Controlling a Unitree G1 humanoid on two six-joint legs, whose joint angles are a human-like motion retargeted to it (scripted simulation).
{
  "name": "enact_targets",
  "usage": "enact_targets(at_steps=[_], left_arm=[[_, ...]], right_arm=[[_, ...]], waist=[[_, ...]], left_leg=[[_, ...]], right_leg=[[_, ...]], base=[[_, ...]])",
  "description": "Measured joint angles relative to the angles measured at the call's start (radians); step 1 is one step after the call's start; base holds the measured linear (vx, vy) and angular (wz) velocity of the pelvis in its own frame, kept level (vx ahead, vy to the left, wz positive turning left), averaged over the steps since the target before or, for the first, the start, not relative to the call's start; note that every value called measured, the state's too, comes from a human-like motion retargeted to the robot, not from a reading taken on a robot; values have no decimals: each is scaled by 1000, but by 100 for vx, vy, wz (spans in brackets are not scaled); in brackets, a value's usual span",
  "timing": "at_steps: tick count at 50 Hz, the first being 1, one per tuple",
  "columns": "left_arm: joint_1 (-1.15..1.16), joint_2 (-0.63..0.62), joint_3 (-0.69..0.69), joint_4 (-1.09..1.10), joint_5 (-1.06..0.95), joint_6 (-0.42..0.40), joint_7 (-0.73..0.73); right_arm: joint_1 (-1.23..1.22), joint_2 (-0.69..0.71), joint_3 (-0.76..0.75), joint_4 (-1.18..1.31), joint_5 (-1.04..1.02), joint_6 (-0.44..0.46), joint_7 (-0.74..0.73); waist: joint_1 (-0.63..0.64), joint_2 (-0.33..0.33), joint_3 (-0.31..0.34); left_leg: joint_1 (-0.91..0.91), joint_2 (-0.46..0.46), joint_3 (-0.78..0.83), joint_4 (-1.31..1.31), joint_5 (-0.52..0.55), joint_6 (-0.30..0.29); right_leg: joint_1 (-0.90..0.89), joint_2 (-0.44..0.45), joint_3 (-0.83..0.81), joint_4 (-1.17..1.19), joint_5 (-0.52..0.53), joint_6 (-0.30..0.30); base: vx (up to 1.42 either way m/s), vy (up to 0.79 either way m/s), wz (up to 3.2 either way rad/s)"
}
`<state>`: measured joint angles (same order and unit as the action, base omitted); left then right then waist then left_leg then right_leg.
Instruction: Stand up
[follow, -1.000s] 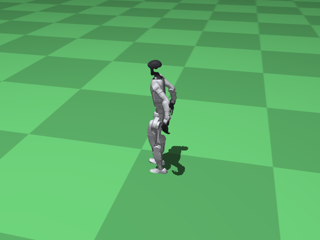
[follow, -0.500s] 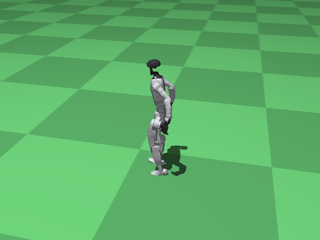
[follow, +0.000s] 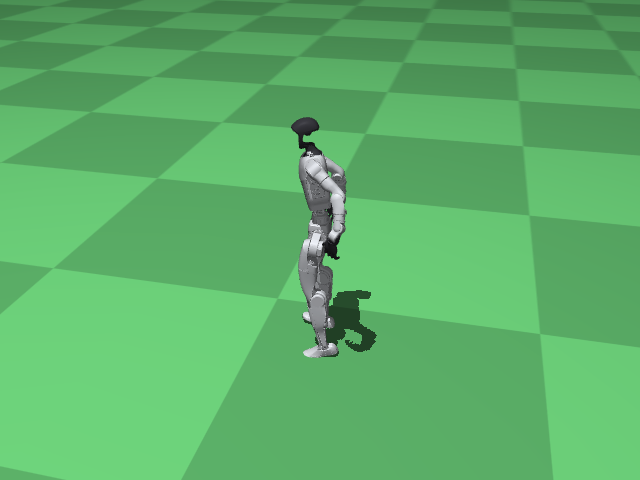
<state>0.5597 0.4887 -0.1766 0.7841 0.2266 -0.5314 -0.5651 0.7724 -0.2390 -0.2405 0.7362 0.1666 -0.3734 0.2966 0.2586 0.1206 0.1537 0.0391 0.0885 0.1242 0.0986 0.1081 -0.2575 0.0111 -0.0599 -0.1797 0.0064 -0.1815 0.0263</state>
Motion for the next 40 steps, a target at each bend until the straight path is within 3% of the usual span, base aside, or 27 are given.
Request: enact_targets(at_steps=[8, 12, 17, 20, 22, 24, 26, 28, 30, 33, 34, 35, 37, 40], left_arm=[[-1, 43, 20, -36, -165, -4, -243], [5, 61, 18, -67, -215, -7, -310], [-16, 69, -2, -113, -152, -22, -286], [-27, 72, -8, -136, -64, -38, -255], [-39, 78, -5, -145, -42, -51, -247], [-50, 78, -10, -140, -47, -52, -256], [-49, 78, -7, -134, -67, -51, -275], [-41, 74, 2, -132, -96, -48, -296], [-33, 59, 15, -126, -139, -38, -336], [-22, 54, 30, -135, -195, -27, -417], [-19, 61, 35, -144, -208, -28, -433], [-16, 70, 39, -154, -220, -31, -444], [-18, 87, 35, -173, -232, -36, -468], [-21, 99, 12, -190, -238, -30, -515]], right_arm=[[49, -37, -47, -85, 108, -36, 186], [60, -48, -39, -119, 131, -46, 227], [42, -90, -9, -148, 45, -64, 272], [42, -111, 5, -165, -41, -58, 258], [45, -121, 7, -183, -72, -55, 210], [45, -128, 6, -191, -82, -45, 194], [45, -130, 13, -199, -87, -40, 185], [42, -129, 21, -207, -93, -47, 173], [38, -133, 19, -214, -97, -56, 182], [52, -114, -13, -228, -5, -66, 303], [58, -107, -26, -237, 42, -65, 351], [63, -102, -39, -246, 88, -64, 396], [69, -120, -62, -259, 143, -58, 412], [65, -148, -60, -282, 125, -69, 421]], waist=[[50, -7, -10], [71, 1, -28], [60, 14, -62], [69, 24, -55], [89, 32, -35], [93, 30, -19], [106, 29, -1], [123, 17, 8], [128, -9, 10], [108, -47, -11], [100, -46, -28], [92, -37, -49], [62, -24, -81], [44, -20, -115]], left_leg=[[-10, 3, -11, -39, 46, -4], [-6, 15, -6, -66, 29, 23], [-47, -7, -29, -89, 34, 69], [-74, -12, -31, -83, 56, 55], [-88, -19, -41, -84, 81, 1], [-93, -80, -95, -93, 43, -4], [-79, -77, -198, -87, 10, -4], [-57, -53, -219, -62, 6, 30], [-31, -21, -68, -8, 31, 84], [2, 0, 95, 55, 140, 209], [8, 12, 110, 44, 155, 168], [14, 29, 113, 20, 155, 82], [15, 42, 148, -29, 156, -4], [33, 62, 202, -70, 75, -4]], right_leg=[[15, -73, -37, 28, -44, 37], [20, -71, -66, 29, -49, 35], [-2, -74, -142, 34, -52, 28], [-21, -87, -174, 46, -53, 20], [-40, -110, -184, 65, -56, 15], [-61, -174, -190, 92, -57, 36], [-73, -175, -174, 112, -67, 21], [-79, -166, -172, 110, -67, 2], [-82, -192, -177, 98, -58, 8], [-79, -229, -234, 81, -53, 29], [-80, -221, -252, 80, -55, 36], [-83, -207, -269, 82, -57, 45], [-91, -187, -281, 74, -44, 53], [-86, -156, -306, 62, -40, 52]], base=[[-3, 4, 18], [0, -3, 35], [-4, 1, 72], [-13, 1, 55], [-27, 18, 69], [-26, 37, 77], [-19, -6, 27], [-19, -24, 0], [-18, 0, 21], [-10, 6, 55], [-12, 15, 66], [-16, 24, 90], [-12, 15, 96], [-10, 6, 48]])
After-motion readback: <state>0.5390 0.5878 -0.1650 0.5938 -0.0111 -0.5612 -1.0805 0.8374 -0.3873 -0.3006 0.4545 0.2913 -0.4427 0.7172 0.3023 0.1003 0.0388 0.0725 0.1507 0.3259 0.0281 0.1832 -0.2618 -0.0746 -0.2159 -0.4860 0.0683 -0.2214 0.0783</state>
